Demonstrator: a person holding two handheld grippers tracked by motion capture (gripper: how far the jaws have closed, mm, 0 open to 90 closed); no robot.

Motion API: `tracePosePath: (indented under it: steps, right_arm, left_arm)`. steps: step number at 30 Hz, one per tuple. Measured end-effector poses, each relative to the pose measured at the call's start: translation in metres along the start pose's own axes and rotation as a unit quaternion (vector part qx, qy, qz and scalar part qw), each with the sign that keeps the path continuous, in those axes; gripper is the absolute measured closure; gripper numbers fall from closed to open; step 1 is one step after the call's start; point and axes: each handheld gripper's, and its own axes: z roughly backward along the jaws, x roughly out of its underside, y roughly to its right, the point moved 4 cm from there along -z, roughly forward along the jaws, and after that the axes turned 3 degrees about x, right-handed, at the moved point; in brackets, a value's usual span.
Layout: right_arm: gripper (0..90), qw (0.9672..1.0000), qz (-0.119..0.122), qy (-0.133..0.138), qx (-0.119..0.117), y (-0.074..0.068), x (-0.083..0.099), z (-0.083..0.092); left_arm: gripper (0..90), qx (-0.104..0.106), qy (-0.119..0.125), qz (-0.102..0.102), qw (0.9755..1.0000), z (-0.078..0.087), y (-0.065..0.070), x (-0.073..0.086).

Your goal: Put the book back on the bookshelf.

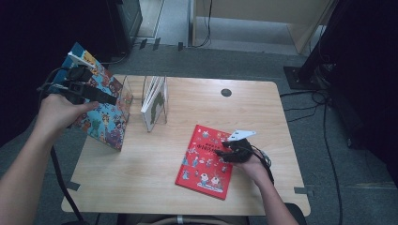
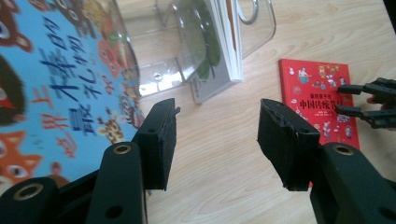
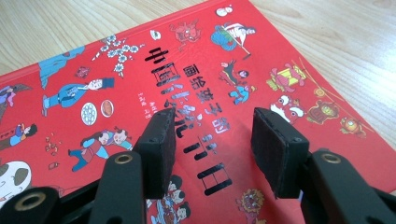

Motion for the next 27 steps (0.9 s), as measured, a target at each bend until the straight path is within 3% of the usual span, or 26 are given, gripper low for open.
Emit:
tracePosePath:
  steps: [27]
  right_arm:
    - [50.6,1.0,0.003,0.0,-0.002,-0.001,0.0,0.0]
  left_arm:
    - [46.1,0.023,-0.014,-0.045,0.9986,-0.064,0.027,0.051]
